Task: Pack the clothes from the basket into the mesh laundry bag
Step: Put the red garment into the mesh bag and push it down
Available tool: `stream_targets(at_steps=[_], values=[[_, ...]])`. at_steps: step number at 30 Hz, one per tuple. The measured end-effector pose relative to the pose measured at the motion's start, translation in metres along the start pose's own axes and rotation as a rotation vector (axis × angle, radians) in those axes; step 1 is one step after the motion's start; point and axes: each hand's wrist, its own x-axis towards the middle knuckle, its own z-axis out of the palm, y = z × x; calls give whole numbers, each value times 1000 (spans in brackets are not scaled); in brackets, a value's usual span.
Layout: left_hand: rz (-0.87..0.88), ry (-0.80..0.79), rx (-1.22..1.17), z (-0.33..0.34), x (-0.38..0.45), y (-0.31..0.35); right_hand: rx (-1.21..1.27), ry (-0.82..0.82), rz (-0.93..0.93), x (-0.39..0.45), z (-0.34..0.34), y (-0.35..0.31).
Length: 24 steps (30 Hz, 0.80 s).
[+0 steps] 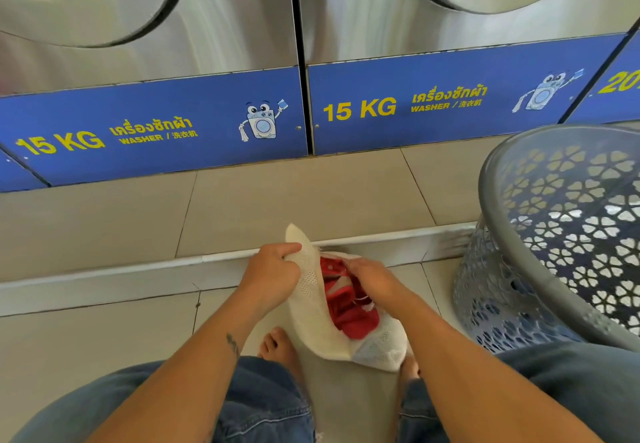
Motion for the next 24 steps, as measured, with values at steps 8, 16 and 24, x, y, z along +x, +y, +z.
stream_targets(at_steps=[8,16,24], values=[[41,-244,166,14,-13,2,-92,-333,503,-29,-26,-3],[12,-185,259,11,-10,-6,37,-38,27,-24,38,11],[-40,-60,174,4,-3,-4,-16,-169,14,-16,52,26]])
